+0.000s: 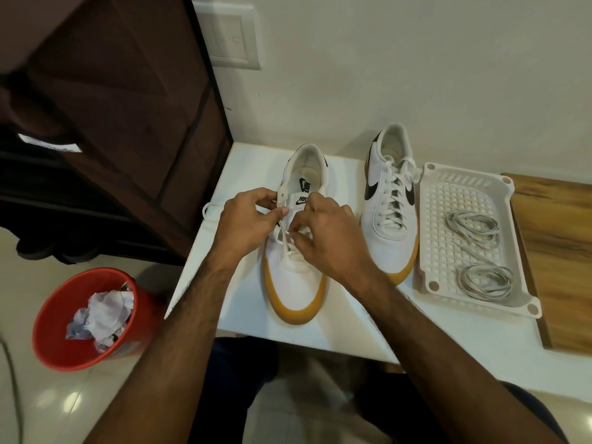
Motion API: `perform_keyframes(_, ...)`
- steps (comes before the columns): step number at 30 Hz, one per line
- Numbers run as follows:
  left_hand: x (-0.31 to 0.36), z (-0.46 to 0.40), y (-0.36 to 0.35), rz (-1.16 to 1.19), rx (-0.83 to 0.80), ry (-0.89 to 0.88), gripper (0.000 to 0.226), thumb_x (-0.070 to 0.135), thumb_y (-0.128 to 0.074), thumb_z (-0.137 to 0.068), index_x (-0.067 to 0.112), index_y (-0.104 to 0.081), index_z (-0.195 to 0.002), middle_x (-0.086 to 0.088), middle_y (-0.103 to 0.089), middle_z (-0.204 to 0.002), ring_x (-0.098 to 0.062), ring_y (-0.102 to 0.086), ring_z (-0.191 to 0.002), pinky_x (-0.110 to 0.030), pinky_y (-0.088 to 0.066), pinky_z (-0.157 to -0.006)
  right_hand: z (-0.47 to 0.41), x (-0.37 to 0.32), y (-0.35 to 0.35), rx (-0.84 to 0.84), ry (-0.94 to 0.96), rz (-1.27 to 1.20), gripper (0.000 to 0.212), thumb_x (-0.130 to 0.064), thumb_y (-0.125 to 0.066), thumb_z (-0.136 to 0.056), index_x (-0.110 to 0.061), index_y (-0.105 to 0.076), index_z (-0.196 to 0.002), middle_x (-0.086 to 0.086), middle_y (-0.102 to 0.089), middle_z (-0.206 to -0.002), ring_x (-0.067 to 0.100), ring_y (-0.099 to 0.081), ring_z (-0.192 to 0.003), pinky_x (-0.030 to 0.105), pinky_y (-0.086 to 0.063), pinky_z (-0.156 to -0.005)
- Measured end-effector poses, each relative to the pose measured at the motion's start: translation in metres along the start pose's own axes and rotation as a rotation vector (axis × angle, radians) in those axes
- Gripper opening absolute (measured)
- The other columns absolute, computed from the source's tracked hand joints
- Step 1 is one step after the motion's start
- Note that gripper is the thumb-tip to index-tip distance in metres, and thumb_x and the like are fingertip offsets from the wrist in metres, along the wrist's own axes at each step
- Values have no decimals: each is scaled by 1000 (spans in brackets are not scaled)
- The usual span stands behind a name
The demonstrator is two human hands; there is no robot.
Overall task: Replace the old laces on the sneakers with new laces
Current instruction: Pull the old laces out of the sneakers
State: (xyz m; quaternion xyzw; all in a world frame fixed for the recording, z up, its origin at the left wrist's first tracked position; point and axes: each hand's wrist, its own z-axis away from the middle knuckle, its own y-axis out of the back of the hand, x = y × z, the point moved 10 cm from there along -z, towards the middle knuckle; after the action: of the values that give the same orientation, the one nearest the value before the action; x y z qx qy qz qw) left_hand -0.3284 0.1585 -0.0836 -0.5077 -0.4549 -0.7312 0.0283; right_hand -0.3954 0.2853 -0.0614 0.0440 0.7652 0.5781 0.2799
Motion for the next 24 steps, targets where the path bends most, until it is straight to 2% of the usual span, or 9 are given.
perform_keyframes(2,0,0,0,0,-4,0,27,38,-76,-88,24,-73,-112,12,-68,-94,-11,-67,-83,-27,-51,-81,-1,7,5,-100,11,-157,25,-44,-61,-81,-22,-72,-85,-4,-48,-93,15,-53,-89,36,-41,-79)
perform_keyframes(5,-1,-1,-1,-3,-7,13,26,38,-76,-89,24,-72,-111,12,-69,-95,-12,-68,-84,-28,-52,-81,8,32,23,-318,23,-589,8,-22,-67,-74,-16,-63,-71,-1,-50,-94,10,-51,-84,24,-42,-76)
perform_keyframes(6,-1,-1,-1,-7,-6,17,26,37,-76,-89,24,-72,-110,12,-69,-95,-12,-68,-84,-28,-52,-81,15,42,31,-355,-9,-742,9,-18,-67,-71,-13,-60,-68,-2,-51,-93,10,-52,-85,24,-43,-76)
perform_keyframes(9,-1,-2,-1,-13,-6,19,24,38,-76,-89,24,-74,-109,13,-69,-94,-10,-68,-82,-29,-52,-80,23,56,45,-329,-88,-979,9,-15,-58,-71,-8,-55,-66,9,-58,-90,15,-56,-86,23,-46,-75)
perform_keyframes(10,-1,-2,0,-14,-5,20,24,38,-76,-89,25,-74,-109,14,-69,-94,-9,-68,-82,-28,-52,-79,22,55,43,-301,-100,-928,9,-13,-54,-77,-8,-59,-70,11,-62,-89,18,-59,-86,26,-48,-77)
perform_keyframes(12,0,0,0,-19,0,18,23,37,-75,-89,26,-74,-109,15,-69,-93,-8,-68,-81,-28,-51,-78,16,52,38,-164,-127,-734,18,-14,-51,-92,-10,-65,-81,2,-67,-86,16,-62,-84,28,-50,-78)
perform_keyframes(15,2,2,1,-19,4,9,24,28,-75,-89,23,-73,-112,11,-69,-96,-13,-69,-84,-33,-55,-84,6,28,35,72,-90,-499,13,-29,-63,-96,-20,-71,-100,-8,-66,-90,11,-60,-85,32,-50,-77)
perform_keyframes(19,1,1,0,11,-15,1,24,36,-78,-87,26,-73,-109,12,-70,-93,-11,-69,-83,-29,-53,-79,0,1,2,-14,-8,-25,31,-42,-67,-91,-27,-72,-117,-5,-49,-101,21,-52,-97,34,-30,-80)
perform_keyframes(24,-1,0,-1,11,-15,3,27,39,-77,-87,25,-73,-110,11,-71,-96,-10,-69,-81,-30,-54,-79,1,0,2,31,-5,-4,27,-39,-71,-90,-24,-75,-111,-1,-52,-101,22,-50,-96,34,-28,-78)
